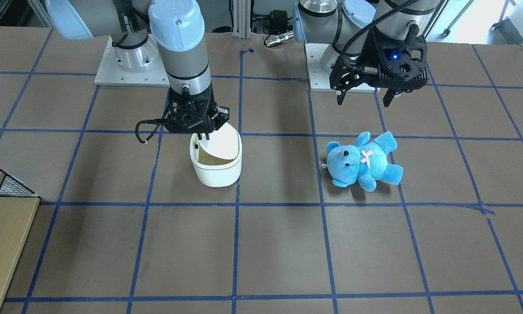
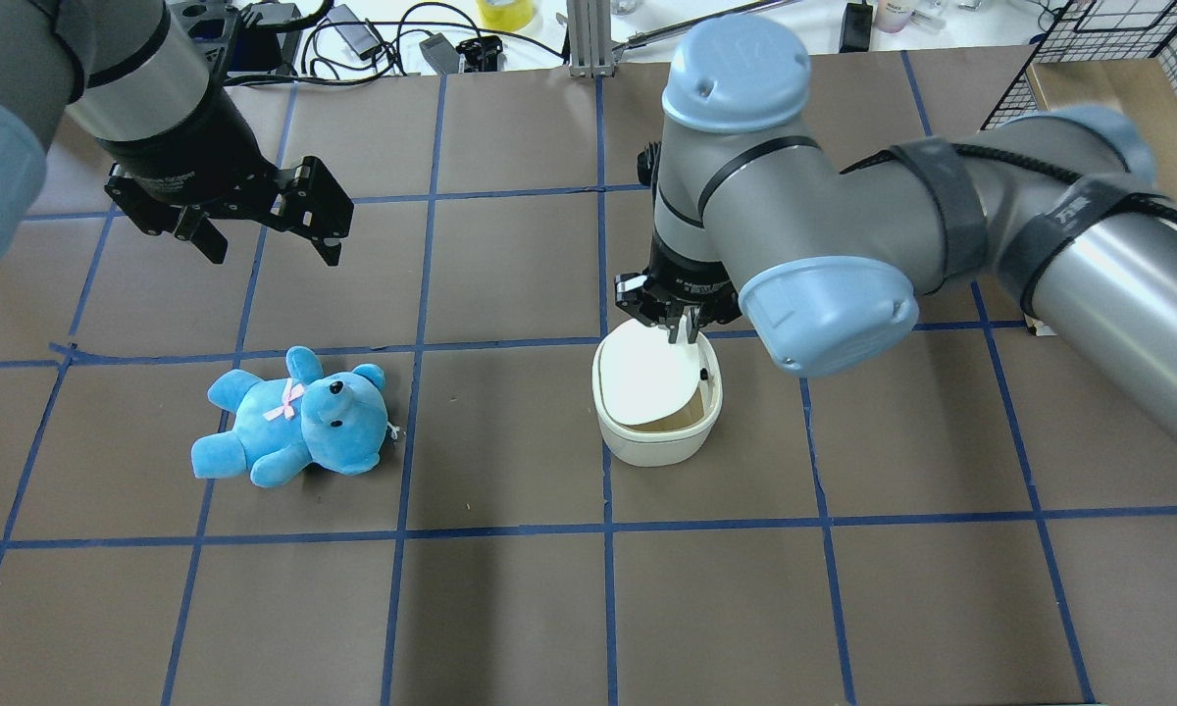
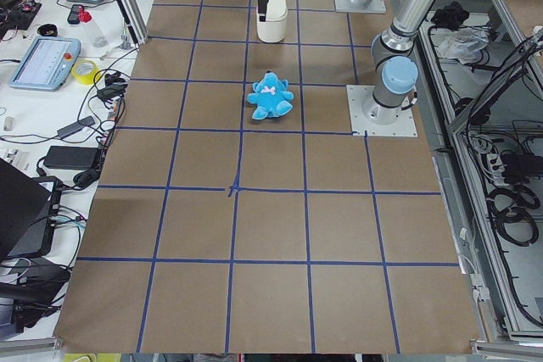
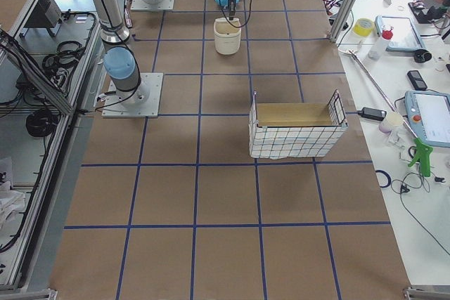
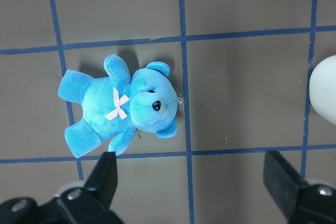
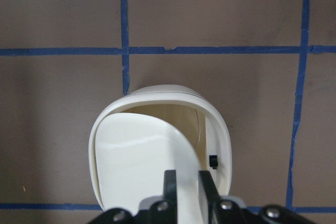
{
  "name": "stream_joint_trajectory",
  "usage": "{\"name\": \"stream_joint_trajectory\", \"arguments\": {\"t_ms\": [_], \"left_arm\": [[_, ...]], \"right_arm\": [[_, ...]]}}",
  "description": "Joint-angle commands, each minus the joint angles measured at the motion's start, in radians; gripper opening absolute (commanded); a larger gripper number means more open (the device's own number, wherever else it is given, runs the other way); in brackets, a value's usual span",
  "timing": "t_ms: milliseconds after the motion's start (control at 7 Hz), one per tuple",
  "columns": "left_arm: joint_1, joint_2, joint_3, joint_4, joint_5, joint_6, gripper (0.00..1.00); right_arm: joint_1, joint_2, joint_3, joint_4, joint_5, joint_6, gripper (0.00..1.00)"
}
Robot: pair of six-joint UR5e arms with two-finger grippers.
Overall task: Open trash can with right arm
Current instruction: 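Release the raised lid and raise the right gripper away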
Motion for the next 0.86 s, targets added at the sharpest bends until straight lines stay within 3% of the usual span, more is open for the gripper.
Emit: {"name": "stream_joint_trajectory", "arguments": {"t_ms": [0, 286, 714], "left_arm": [[0.0, 0.0, 0.0, 0.0, 0.0, 0.0, 1.0], [0.0, 0.0, 0.0, 0.0, 0.0, -0.001, 1.0], [0.0, 0.0, 0.0, 0.0, 0.0, 0.0, 1.0]], "right_arm": [[-0.021, -0.029, -0.169, 0.133, -0.033, -0.014, 1.0], [-0.126, -0.031, -0.262, 0.161, -0.047, -0.126, 1.0], [-0.235, -0.032, -0.286, 0.252, -0.03, -0.222, 1.0]]}}
